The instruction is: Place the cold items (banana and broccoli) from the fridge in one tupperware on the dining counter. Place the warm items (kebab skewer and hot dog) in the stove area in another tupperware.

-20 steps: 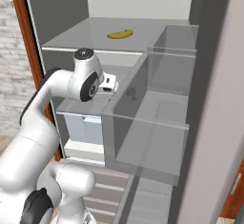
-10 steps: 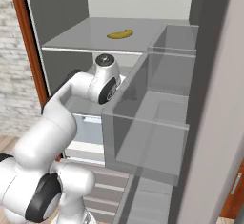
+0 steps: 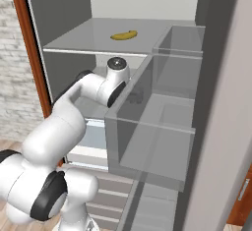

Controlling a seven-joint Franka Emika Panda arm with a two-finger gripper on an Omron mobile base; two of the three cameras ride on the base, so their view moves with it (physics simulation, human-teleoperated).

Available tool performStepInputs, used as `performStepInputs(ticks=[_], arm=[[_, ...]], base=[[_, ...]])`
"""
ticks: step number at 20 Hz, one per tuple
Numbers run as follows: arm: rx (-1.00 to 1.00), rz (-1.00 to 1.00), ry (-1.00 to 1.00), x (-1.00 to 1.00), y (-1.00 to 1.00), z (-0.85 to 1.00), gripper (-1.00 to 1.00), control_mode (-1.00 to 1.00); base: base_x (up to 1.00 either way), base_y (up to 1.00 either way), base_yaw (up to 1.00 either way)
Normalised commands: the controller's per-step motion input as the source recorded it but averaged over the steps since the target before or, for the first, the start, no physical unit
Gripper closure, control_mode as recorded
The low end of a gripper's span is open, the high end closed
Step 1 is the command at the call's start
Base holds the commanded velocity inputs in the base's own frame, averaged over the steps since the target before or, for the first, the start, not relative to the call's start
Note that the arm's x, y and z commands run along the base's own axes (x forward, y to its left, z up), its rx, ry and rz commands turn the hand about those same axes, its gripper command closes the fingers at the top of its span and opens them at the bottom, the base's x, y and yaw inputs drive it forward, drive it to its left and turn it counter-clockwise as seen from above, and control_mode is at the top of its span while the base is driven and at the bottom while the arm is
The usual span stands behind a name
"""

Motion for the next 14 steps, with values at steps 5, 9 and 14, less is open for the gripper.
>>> performStepInputs(ticks=[5, 9, 14], arm=[[0.00, 0.00, 0.11, 0.43, 0.00, -0.15, -1.00, -1.00], [0.00, 0.00, 0.07, 0.44, 0.00, -0.24, -1.00, -1.00], [0.00, 0.00, 0.00, 0.33, -0.02, -0.20, -1.00, -1.00]], base=[[0.00, 0.00, 0.00], [0.00, 0.00, 0.00], [0.00, 0.00, 0.00]])
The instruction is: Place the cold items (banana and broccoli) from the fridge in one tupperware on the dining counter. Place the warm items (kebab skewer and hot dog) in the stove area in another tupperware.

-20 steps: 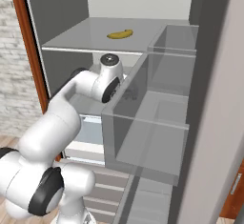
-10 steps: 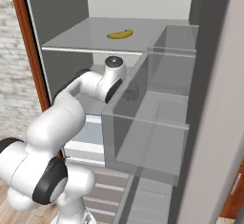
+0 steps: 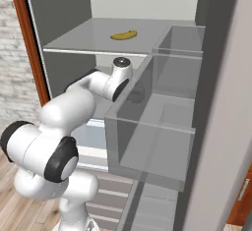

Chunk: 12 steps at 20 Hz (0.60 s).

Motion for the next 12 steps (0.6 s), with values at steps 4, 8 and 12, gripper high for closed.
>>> performStepInputs(ticks=[4, 8, 12], arm=[[0.00, 0.00, 0.00, 0.44, -0.03, -0.16, -1.00, -1.00], [0.00, 0.00, 0.00, 0.40, -0.10, -0.22, -1.00, -1.00], [0.00, 0.00, 0.00, 0.38, -0.17, -0.23, -1.00, -1.00]], base=[[0.00, 0.00, 0.00], [0.00, 0.00, 0.00], [0.00, 0.00, 0.00]])
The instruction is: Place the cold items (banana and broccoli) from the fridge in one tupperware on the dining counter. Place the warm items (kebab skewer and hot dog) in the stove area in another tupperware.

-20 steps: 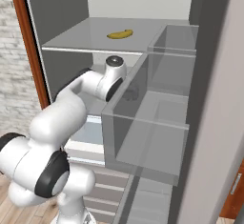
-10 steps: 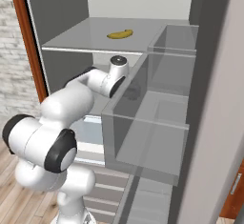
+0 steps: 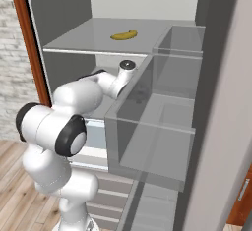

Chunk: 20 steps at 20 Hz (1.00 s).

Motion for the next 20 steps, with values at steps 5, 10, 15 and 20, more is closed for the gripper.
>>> performStepInputs(ticks=[5, 10, 15, 20], arm=[[0.00, 0.00, 0.00, 0.44, -0.11, -0.22, -1.00, -1.00], [0.00, 0.00, 0.00, 0.31, -0.01, -0.15, -1.00, -1.00], [0.00, 0.00, 0.00, 0.27, 0.00, -0.14, -1.00, -1.00], [0.00, 0.00, 0.00, 0.25, 0.00, -0.18, -1.00, -1.00]], base=[[0.00, 0.00, 0.00], [0.00, 0.00, 0.00], [0.00, 0.00, 0.00], [0.00, 0.00, 0.00]])
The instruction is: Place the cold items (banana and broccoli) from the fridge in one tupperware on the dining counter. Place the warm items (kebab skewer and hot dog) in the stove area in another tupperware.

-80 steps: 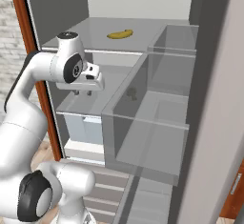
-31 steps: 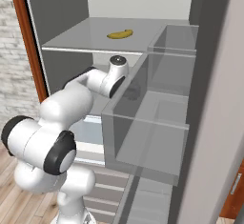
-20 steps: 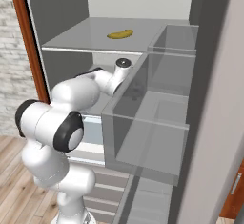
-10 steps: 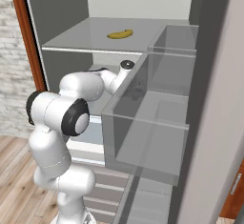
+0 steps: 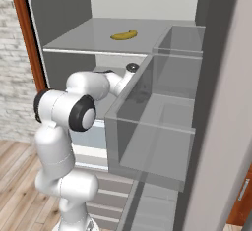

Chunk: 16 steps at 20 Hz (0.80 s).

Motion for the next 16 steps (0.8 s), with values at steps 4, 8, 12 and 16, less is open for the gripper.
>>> performStepInputs(ticks=[4, 8, 12, 16], arm=[[0.00, 0.00, 0.00, 0.28, 0.00, -0.20, -1.00, -1.00], [0.00, 0.00, 0.00, 0.28, 0.00, -0.18, -1.00, -1.00], [0.00, 0.00, 0.00, 0.26, 0.00, -0.16, -1.00, -1.00], [0.00, 0.00, -0.05, 0.22, -0.03, -0.09, -1.00, -1.00]], base=[[0.00, 0.00, 0.00], [0.00, 0.00, 0.00], [0.00, 0.00, 0.00], [0.00, 0.00, 0.00]])
